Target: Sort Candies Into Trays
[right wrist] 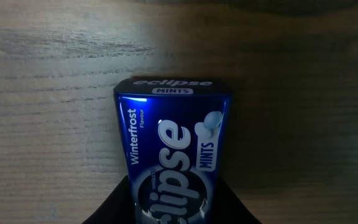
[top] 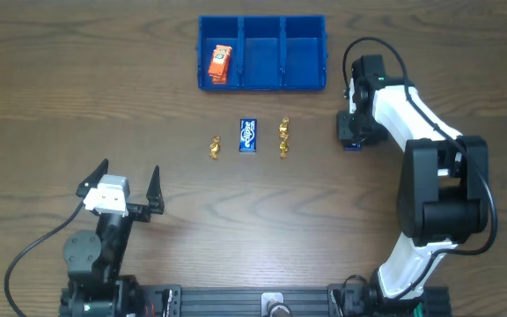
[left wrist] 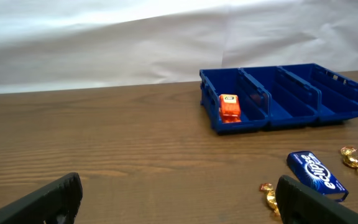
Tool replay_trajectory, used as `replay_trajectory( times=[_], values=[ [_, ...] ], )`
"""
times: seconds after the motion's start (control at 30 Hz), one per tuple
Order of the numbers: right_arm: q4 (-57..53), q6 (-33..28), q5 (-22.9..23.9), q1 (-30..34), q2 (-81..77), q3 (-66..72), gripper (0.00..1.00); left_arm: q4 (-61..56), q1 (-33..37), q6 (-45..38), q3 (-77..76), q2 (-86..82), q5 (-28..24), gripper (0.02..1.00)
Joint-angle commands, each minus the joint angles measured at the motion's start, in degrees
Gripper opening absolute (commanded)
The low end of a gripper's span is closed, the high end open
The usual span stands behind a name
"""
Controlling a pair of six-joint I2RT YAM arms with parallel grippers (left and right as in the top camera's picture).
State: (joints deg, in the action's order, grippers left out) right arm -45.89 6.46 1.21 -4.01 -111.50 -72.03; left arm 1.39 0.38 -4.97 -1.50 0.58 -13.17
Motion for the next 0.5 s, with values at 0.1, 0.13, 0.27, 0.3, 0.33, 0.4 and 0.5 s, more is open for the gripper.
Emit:
replay_trajectory(
  times=[0.1, 0.13, 0.27, 0.3, 0.33, 0.4, 0.5],
  values=[
    [-3.4, 4.7, -0.8, -4.7, 5.6, -7.7, 0.093, 1.8, 0.3, -0.8, 1.2, -0.4, -0.4, 0.998],
    [-4.3, 5.7, -0.6, -5.4, 6.6, -9.8, 0.093, 1.8, 0.3, -0.8, 1.2, -0.4, -0.3, 0.998],
    [-8.7, 10.0, 2.7, -9.9, 8.0, -22.2, 0.091, 1.8, 0.3, -0.8, 1.2, -0.4, -0.4, 0.998],
    [-8.6, 11.3, 5.1, -11.9, 7.9, -25.1, 0.088, 1.8, 0.3, -0.8, 1.2, -0.4, -0.4, 0.998],
    [-7.9, 12.1, 7.2, -13.8, 7.9, -27.1, 0.084, 1.8, 0.3, -0.8, 1.2, -0.4, -0.3, 0.998],
    [-5.2, 13.4, 9.8, -16.8, 7.9, -29.0, 0.075, 1.8, 0.3, -0.8, 1.2, -0.4, -0.4, 0.998],
    [0.9, 15.1, 12.1, -20.2, 7.7, -29.4, 0.064, 1.8, 0.3, -0.8, 1.2, -0.4, -0.4, 1.000]
  ],
)
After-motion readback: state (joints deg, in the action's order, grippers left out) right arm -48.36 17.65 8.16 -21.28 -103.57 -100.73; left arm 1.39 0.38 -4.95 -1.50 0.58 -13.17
